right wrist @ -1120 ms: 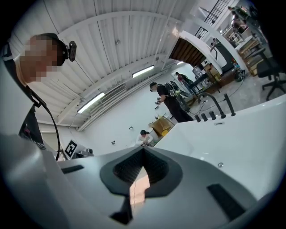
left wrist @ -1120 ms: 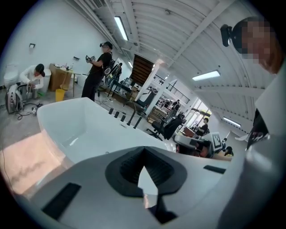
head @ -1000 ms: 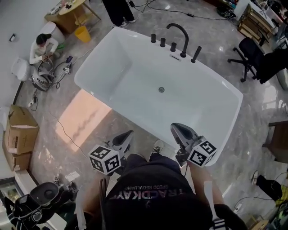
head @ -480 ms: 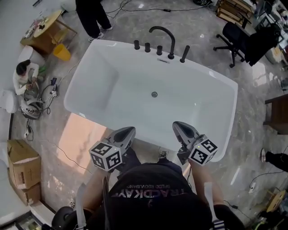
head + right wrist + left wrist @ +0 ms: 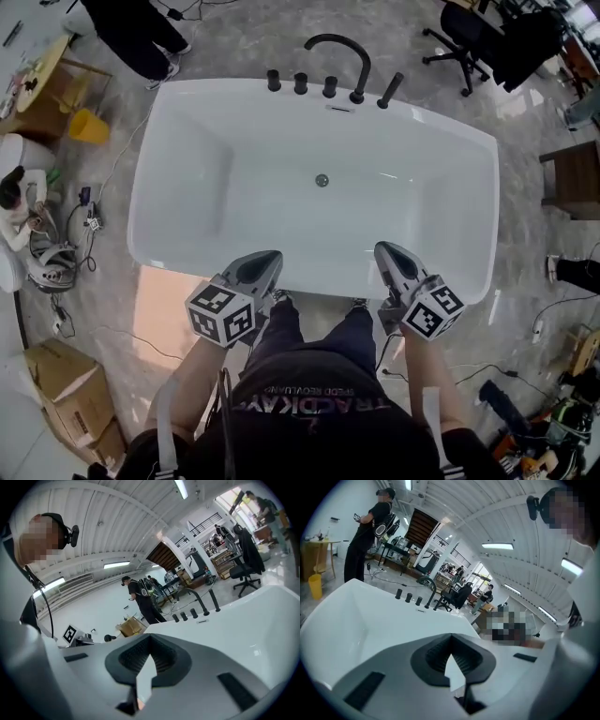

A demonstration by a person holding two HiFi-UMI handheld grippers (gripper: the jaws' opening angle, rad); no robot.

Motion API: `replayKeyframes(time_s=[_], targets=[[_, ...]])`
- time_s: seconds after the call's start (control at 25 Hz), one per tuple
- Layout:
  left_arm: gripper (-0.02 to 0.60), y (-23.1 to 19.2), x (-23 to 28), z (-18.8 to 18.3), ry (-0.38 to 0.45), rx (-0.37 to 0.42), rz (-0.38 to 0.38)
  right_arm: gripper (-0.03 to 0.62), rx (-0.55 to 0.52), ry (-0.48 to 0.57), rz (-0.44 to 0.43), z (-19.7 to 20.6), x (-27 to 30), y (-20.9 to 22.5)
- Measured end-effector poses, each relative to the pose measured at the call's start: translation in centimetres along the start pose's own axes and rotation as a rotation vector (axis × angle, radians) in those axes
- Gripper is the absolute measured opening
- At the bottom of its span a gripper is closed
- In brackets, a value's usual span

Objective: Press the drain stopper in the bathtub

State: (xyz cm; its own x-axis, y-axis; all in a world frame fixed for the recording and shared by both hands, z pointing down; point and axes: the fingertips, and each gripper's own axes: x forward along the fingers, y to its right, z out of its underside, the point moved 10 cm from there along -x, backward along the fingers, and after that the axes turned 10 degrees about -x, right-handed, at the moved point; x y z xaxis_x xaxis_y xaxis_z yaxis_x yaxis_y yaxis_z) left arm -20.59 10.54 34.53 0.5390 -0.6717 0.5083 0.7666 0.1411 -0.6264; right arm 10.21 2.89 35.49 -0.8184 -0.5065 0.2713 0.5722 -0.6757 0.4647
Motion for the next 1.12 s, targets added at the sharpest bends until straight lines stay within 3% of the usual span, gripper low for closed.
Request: replayKeyframes(time_s=[0.16,0.4,0.8,0.96,1.12], targets=[[0.005,-2.7,0.0,-0.3,-0.019,0.002,0.014,0.012,-0.003,-0.019,0.046,0.6,1.4,-0.4],[0.004,-4.1,0.8,0.1,-0.005,-0.032,-0.026,0.012,-0.047,-0.094,0.032,1.3,3.1,1.3],[0.004,-5.0,6.0,3.7,-0.017,-0.016,-0.129,0.012,-0.150,-0.235,-0.099,5.2,8.6,9.9],[0.004,-6.2,9.6,4.9,-0.037,0.026,-0.131,0.012,-0.201,-0.310,-0.109,8.2,11.7,14.1],[0.005,-8.4,12.4,5.9,-0.072,0.118,-0.120,0.012,-0.247,-0.376,-0.093,11.8,14.9,17.1]])
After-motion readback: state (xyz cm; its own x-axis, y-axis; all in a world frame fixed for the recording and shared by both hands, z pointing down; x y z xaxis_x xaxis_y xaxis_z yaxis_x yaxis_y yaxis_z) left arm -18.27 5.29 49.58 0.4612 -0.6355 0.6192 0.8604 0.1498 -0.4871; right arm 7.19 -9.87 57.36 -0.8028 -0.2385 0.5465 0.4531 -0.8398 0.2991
